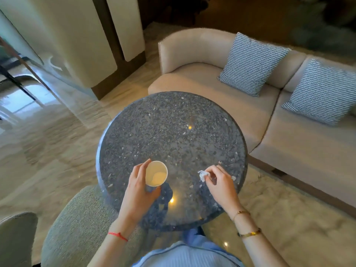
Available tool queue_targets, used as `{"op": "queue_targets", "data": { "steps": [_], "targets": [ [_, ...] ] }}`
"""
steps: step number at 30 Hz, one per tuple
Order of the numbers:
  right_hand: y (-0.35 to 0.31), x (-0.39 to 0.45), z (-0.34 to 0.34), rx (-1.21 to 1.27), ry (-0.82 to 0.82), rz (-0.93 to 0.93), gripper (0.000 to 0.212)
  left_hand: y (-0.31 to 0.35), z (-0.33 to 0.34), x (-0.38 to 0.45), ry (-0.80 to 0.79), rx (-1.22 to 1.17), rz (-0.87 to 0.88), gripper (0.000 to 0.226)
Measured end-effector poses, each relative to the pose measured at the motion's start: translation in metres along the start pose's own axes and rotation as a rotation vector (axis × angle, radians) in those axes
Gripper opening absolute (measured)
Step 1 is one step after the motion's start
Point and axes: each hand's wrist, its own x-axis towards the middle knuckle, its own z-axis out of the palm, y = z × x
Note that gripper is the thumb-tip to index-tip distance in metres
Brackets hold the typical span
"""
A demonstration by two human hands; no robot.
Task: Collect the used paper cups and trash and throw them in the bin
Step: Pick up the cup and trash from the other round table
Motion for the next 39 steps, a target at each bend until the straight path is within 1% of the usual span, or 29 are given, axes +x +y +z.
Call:
{"op": "queue_targets", "data": {
  "steps": [4, 7, 12, 15, 18, 24, 28, 32, 35, 39],
  "targets": [
    [-0.015, -0.071, -0.004, 0.005, 0.155, 0.075, 0.008, 0.001, -0.017, -0.033, -0.084, -0.009, 0.148, 0.081],
    [-0.025, -0.132, -0.003, 0.050, 0.243, 0.160, 0.011, 0.005, -0.027, -0.059, -0.156, -0.026, 0.237, 0.080],
    [-0.046, -0.238, -0.003, 0.019, 0.428, 0.283, 0.010, 0.020, -0.034, -0.104, -0.314, -0.043, 0.386, 0.081],
    [-0.057, -0.302, -0.001, -0.018, 0.523, 0.379, 0.008, 0.037, -0.029, -0.134, -0.416, -0.050, 0.471, 0.080],
    [-0.067, -0.368, 0.004, -0.023, 0.598, 0.517, 0.002, 0.056, -0.019, -0.164, -0.532, -0.047, 0.573, 0.080],
    [-0.086, -0.486, 0.013, -0.006, 0.808, 0.710, 0.007, 0.096, 0.004, -0.238, -0.724, -0.094, 0.769, 0.073],
    [-0.095, -0.565, 0.019, 0.008, 0.939, 0.827, 0.010, 0.124, 0.025, -0.306, -0.867, -0.103, 0.900, 0.075],
    [-0.111, -0.659, 0.026, -0.029, 1.075, 0.950, 0.010, 0.150, 0.042, -0.391, -1.011, -0.120, 1.034, 0.079],
    [-0.128, -0.742, 0.035, -0.059, 1.179, 1.048, 0.006, 0.167, 0.052, -0.471, -1.110, -0.137, 1.137, 0.081],
    [-0.152, -0.857, 0.049, -0.109, 1.273, 1.210, 0.006, 0.183, 0.059, -0.588, -1.231, -0.175, 1.264, 0.082]
  ]
}}
